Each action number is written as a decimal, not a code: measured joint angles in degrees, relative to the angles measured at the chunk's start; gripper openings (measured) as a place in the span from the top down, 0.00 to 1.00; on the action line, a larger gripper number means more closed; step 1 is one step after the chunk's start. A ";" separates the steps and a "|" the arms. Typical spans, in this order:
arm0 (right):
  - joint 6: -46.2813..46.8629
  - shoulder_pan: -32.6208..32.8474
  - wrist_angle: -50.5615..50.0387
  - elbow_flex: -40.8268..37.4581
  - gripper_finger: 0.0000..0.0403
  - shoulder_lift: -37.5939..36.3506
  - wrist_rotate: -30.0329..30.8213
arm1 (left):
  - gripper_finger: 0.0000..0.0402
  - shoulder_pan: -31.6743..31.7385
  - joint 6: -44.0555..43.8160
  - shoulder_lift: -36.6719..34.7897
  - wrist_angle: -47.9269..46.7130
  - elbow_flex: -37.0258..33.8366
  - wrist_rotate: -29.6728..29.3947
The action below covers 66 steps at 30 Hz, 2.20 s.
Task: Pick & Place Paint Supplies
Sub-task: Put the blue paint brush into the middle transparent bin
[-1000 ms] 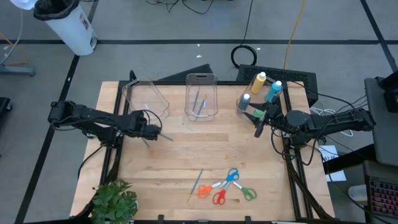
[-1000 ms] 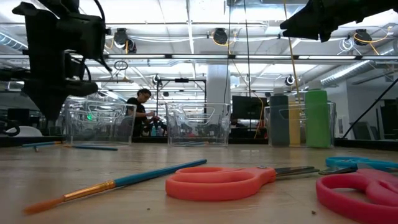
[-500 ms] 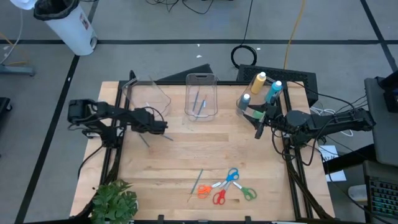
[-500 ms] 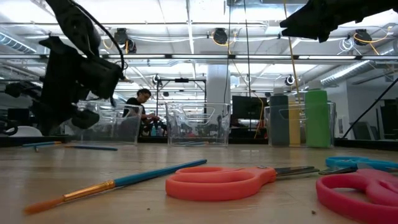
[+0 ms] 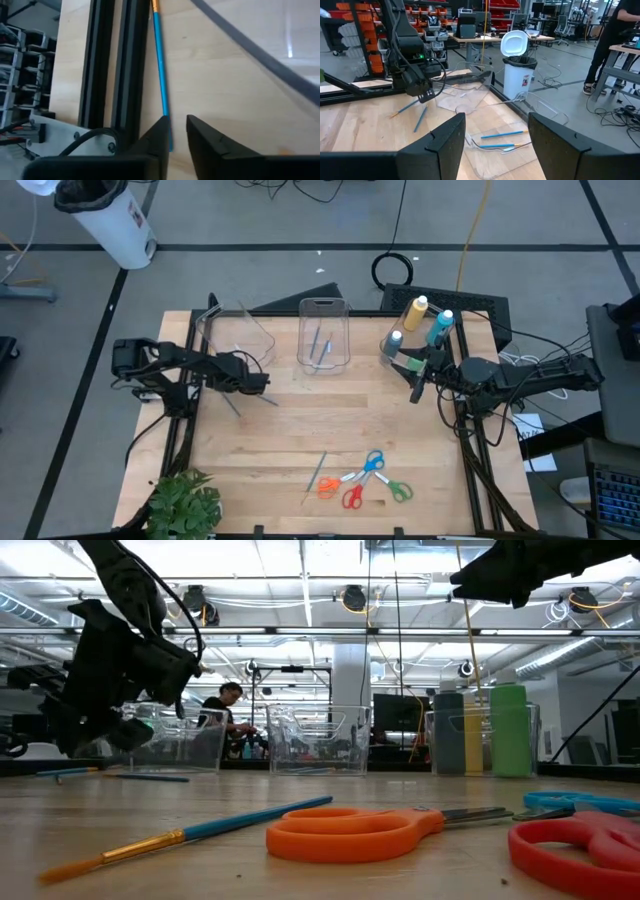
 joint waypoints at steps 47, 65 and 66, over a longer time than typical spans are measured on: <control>0.13 1.27 0.87 0.02 0.48 0.20 -1.58 | 0.98 6.24 19.06 1.33 12.25 -6.19 4.52; 0.15 1.29 0.85 0.02 0.48 0.18 -1.42 | 0.96 -2.14 16.46 1.36 6.74 5.11 22.79; 0.15 1.29 0.85 0.02 0.48 0.18 -1.42 | 0.95 -2.62 16.31 1.36 6.75 5.65 22.54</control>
